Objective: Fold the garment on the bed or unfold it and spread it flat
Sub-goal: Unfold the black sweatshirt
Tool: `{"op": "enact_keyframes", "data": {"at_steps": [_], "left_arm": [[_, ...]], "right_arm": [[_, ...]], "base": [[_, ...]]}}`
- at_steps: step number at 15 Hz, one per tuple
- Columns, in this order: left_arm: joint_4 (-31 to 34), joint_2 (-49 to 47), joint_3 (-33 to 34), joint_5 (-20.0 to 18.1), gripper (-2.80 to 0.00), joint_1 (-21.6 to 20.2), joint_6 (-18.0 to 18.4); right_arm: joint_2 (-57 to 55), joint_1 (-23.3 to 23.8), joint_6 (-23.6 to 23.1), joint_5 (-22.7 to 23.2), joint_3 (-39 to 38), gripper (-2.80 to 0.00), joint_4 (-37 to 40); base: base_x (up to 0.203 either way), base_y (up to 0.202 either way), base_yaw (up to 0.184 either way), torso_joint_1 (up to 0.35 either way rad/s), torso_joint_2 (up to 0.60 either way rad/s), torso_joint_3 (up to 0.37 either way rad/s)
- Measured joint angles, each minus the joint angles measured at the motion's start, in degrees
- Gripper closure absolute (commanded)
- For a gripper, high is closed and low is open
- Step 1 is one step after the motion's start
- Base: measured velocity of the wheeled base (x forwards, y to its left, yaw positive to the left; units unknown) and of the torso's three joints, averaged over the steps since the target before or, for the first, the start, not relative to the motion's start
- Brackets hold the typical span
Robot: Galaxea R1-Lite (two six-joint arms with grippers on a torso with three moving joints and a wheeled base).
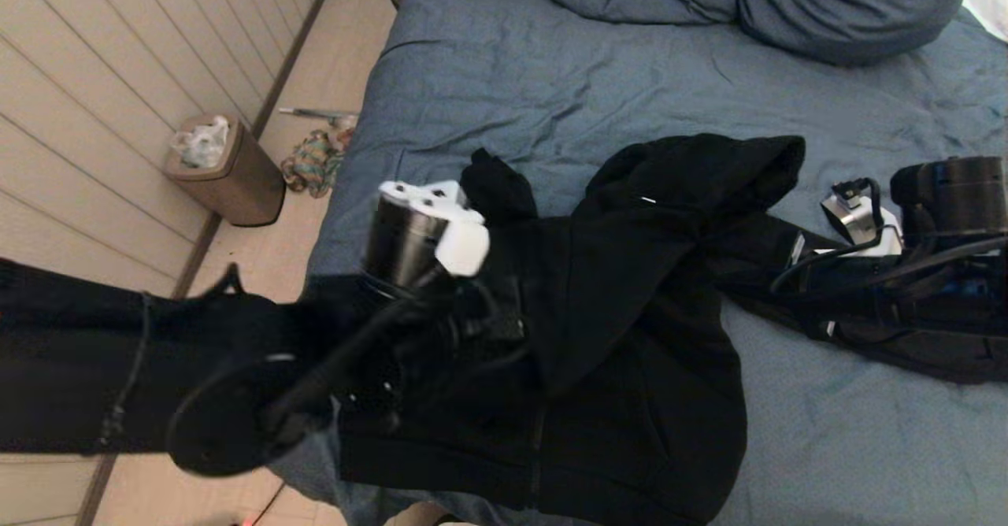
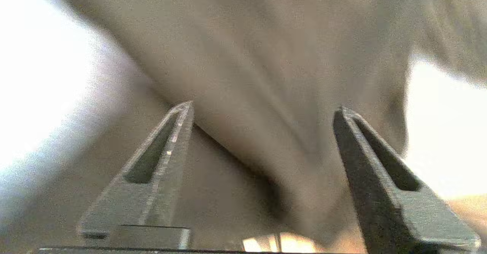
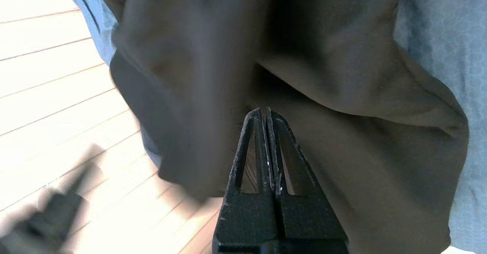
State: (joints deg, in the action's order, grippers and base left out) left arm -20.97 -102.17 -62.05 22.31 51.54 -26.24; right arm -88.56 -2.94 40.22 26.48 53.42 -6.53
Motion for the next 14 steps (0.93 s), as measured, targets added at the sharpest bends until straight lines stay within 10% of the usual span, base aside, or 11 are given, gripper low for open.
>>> {"op": "enact_keyframes", "data": {"at_steps": [5, 6, 14], "left_arm": [[0.58, 1.0, -4.26, -6.05, -2.8, -9.62, 1.02], [1.15, -0.81, -6.81, -6.06, 0.0, -10.44, 1.02], [10.26, -21.43, -38.37, -5.88, 0.0, -14.45, 2.76]], "right_arm": [[-0.24, -0.04, 0.0, 0.06, -0.06, 0.0, 0.0], [-0.22, -0.04, 0.0, 0.06, -0.06, 0.0, 0.0], [-0.74, 0.02, -0.38, 0.01, -0.06, 0.0, 0.0]], "base": [[0.0, 0.0, 0.0, 0.0, 0.0, 0.0], [0.0, 0.0, 0.0, 0.0, 0.0, 0.0], [0.0, 0.0, 0.0, 0.0, 0.0, 0.0]]}}
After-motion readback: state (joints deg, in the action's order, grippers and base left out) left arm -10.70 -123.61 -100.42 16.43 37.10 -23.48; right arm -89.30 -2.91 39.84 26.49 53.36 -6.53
